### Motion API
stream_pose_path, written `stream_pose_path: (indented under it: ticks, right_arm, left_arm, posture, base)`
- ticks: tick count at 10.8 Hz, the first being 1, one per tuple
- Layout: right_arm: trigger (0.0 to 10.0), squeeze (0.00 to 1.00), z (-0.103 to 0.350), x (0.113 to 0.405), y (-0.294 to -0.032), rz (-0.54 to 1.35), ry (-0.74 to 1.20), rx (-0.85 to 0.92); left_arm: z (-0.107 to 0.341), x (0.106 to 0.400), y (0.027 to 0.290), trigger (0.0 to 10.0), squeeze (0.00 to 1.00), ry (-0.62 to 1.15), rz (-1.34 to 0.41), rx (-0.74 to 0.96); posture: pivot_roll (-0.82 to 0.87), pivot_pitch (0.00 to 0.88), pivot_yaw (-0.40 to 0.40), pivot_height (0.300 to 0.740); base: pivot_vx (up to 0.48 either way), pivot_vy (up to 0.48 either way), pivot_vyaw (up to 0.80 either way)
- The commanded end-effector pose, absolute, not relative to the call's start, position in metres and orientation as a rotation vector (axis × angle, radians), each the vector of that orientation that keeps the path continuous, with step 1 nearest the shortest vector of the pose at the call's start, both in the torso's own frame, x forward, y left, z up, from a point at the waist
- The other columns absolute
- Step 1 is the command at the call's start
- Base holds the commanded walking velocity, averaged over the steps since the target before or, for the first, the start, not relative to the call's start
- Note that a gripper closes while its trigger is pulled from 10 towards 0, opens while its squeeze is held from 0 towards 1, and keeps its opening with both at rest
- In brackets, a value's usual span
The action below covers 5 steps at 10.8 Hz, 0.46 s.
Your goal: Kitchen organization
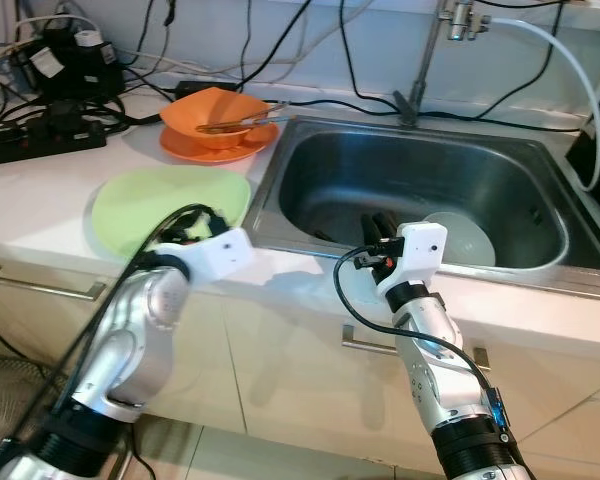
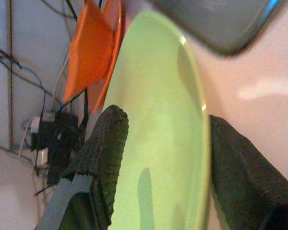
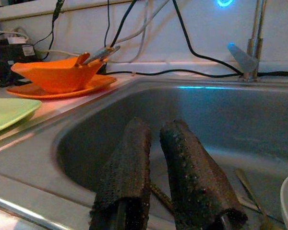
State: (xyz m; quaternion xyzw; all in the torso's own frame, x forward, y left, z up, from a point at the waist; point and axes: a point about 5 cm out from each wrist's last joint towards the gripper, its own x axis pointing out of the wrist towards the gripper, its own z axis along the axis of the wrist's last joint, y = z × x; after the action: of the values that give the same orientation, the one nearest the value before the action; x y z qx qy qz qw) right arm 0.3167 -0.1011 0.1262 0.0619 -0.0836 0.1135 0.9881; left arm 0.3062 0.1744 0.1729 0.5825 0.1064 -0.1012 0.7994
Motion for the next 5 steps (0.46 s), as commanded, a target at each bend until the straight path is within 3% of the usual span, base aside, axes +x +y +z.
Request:
stream_pose_path:
  ticks: [1, 5]
  right_arm:
    - [10.0, 0.0, 0.123, 0.318, -0.102, 0.222, -0.15, 0.116]
    - [10.0, 0.0, 0.123, 0.318, -0.101, 0.223, -0.149, 0.117]
  left_arm:
    - [0.157, 0.303, 0.185, 10.0, 0.0, 0.341, -0.227, 1.277]
    - [0.15, 0.306, 0.202, 10.0, 0.0, 0.431, -0.181, 1.336]
  posture:
    - [0.22, 0.017, -0.001, 0.74]
    - [0.22, 0.015, -0.001, 0.74]
  base:
    - [0.0, 0.0, 0.0]
    - [0.0, 0.0, 0.0]
